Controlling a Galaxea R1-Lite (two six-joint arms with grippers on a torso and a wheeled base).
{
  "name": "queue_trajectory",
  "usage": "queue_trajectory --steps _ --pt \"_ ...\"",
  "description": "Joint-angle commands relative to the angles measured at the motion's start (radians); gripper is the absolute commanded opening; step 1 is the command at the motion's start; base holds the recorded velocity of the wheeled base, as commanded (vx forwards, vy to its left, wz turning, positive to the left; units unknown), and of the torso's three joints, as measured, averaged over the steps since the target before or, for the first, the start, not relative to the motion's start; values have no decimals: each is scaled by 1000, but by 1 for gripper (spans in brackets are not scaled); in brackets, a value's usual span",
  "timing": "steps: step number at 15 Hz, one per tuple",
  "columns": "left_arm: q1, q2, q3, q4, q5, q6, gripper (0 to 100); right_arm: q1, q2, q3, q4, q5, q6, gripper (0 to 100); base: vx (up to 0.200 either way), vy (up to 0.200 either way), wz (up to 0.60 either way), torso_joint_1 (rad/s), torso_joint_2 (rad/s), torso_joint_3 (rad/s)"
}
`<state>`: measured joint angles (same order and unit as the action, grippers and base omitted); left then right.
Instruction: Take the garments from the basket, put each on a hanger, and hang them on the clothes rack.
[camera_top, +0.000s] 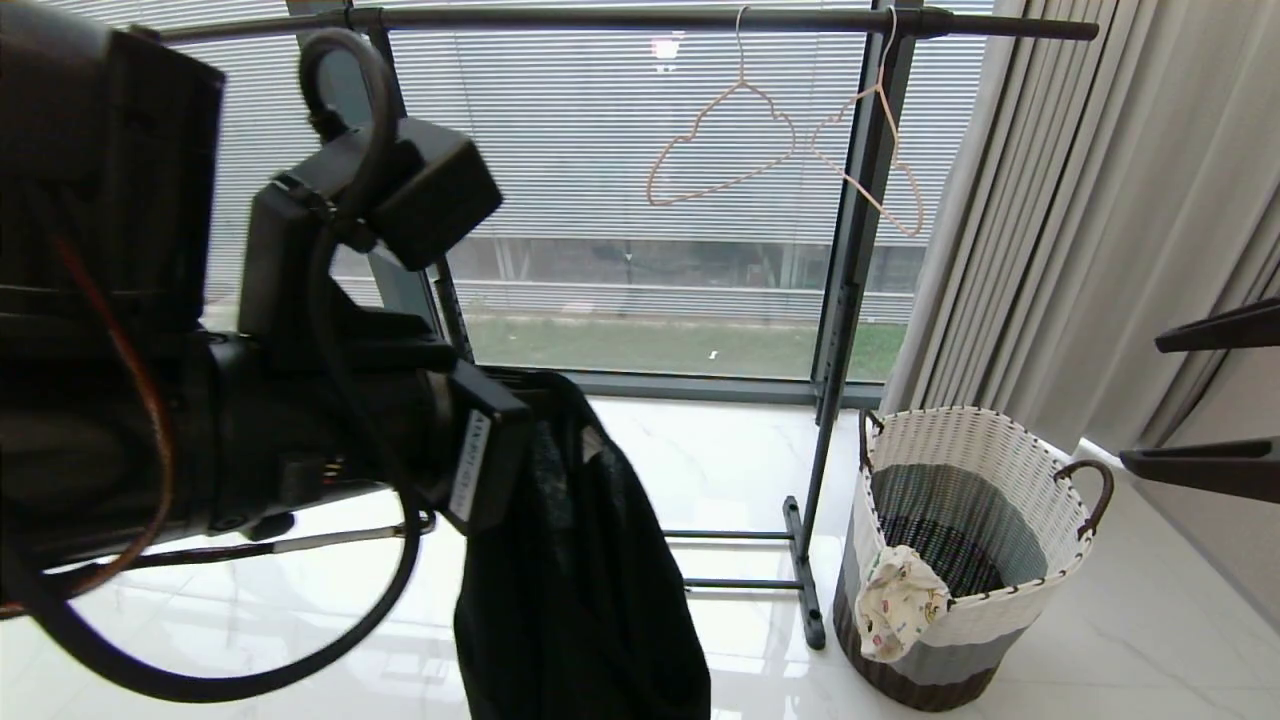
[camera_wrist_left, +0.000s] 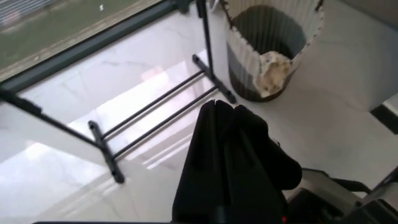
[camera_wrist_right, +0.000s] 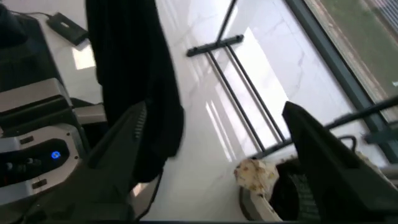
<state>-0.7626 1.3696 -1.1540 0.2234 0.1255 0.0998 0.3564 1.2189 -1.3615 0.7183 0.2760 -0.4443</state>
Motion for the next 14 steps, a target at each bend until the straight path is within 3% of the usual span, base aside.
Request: queue_trajectory --steps 1,4,6,7,13,14 --pt "150 -133 30 85 8 24 0 -149 -72 110 -45 -27 -4 100 0 0 0 0 0 0" --pt "335 -233 108 88 11 26 0 -240 -122 240 -163 -32 -7 100 0 0 0 0 0 0" --pt "468 -334 208 90 11 49 0 -258 -183 351 -237 -152 -10 100 0 0 0 0 0 0" --pt "496 -360 235 90 9 54 0 -258 -194 380 -269 -185 -10 100 0 0 0 0 0 0" --pt "516 -369 290 11 9 51 0 -258 -191 430 -338 -196 -4 100 0 0 0 0 0 0" --pt "569 -366 306 -4 9 52 0 -258 -191 429 -339 -195 -4 100 0 0 0 56 -134 -105"
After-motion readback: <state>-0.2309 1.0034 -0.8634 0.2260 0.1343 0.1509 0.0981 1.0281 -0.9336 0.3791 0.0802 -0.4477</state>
